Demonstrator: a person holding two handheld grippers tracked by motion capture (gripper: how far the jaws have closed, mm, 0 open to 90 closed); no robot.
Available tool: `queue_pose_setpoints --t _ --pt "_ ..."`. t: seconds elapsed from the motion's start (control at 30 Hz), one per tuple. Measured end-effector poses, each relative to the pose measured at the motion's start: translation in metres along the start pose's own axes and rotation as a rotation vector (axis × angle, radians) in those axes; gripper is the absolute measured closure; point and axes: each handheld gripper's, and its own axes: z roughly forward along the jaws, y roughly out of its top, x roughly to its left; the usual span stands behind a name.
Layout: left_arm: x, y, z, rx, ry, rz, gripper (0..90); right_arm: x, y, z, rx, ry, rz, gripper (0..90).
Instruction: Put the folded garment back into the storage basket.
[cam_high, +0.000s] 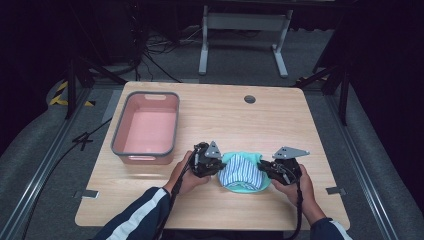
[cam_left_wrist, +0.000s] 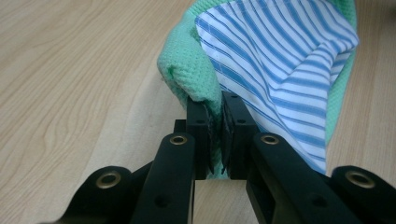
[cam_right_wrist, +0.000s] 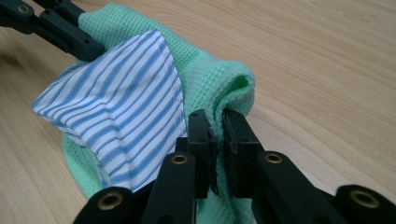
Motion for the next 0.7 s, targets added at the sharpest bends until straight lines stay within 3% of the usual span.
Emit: queue_pose_setpoints --t 0.23,0.33,0.7 --pt "0.002 0.001 -0.004 0.009 0.003 0.007 83.2 0.006 0.007 0.002 -0.013 -0.003 -0.001 82.7" --pt "0.003 0.003 -0.01 -0.01 0.041 0.007 83.3 0.008 0.013 0.003 -0.025 -0.006 0.0 83.1" --pt "0.009 0.006 -0.028 -0.031 0.071 0.012 83.3 0.014 0.029 0.003 -0.063 -0.006 -0.005 83.1"
